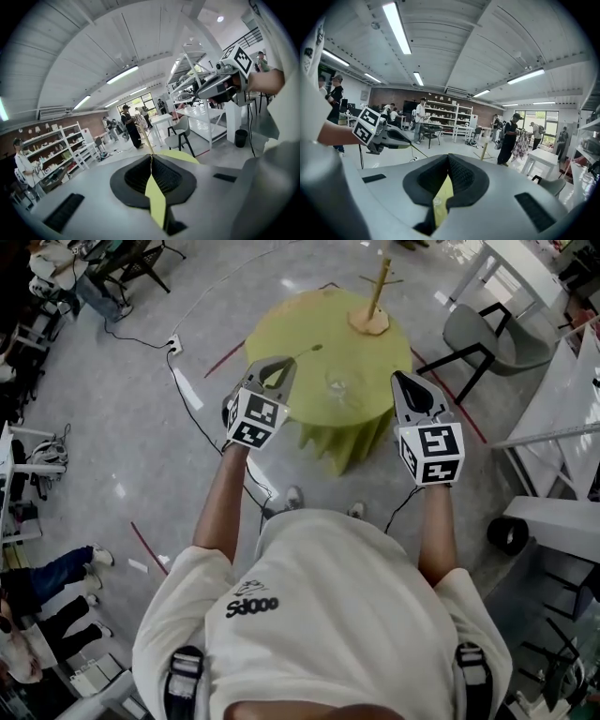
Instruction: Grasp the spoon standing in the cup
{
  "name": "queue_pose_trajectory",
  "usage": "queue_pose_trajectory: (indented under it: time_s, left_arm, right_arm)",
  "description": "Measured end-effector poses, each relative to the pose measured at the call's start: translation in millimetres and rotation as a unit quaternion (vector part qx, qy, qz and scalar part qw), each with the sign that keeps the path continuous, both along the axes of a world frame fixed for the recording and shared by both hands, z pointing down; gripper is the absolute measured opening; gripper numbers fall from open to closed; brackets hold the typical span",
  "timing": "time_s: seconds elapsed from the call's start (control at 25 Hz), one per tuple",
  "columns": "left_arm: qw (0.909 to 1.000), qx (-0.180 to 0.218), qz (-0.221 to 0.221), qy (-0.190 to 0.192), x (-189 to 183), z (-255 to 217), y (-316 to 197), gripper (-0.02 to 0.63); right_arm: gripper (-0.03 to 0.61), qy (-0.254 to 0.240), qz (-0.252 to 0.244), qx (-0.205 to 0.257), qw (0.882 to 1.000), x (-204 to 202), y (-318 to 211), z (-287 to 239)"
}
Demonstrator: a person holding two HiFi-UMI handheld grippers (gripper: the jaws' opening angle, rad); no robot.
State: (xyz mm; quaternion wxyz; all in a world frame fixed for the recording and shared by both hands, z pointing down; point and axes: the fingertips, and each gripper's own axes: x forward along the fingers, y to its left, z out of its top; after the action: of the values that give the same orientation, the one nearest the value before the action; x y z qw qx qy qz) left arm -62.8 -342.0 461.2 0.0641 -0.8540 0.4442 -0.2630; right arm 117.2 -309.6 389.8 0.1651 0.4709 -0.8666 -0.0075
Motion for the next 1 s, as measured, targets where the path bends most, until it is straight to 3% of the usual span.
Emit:
queue_pose_trajectory:
  time_s: [0.28,0.48,1.0]
  left_arm:
    - [0.9971,0.047,-0.034,0.050,-28.9,-56.6,16.8,0.032]
    - [0.9944,0.059,-0.045,0.076,-43.3,-75.6,27.2,0.032]
    - [0.9942,0.061,-0.041,0.079,-34.0,-82.7,36.6,0.032]
  right_arm:
    - [0.023,0.006,-0.010,0.032,0.999,-11.3,-2.1,-26.5]
    - [0.023,0.009,-0.015,0.041,0.999,-18.2,-0.1,-34.2]
    - [0.021,0.042,-0.030,0.036,0.998,-23.5,4.9,-28.0]
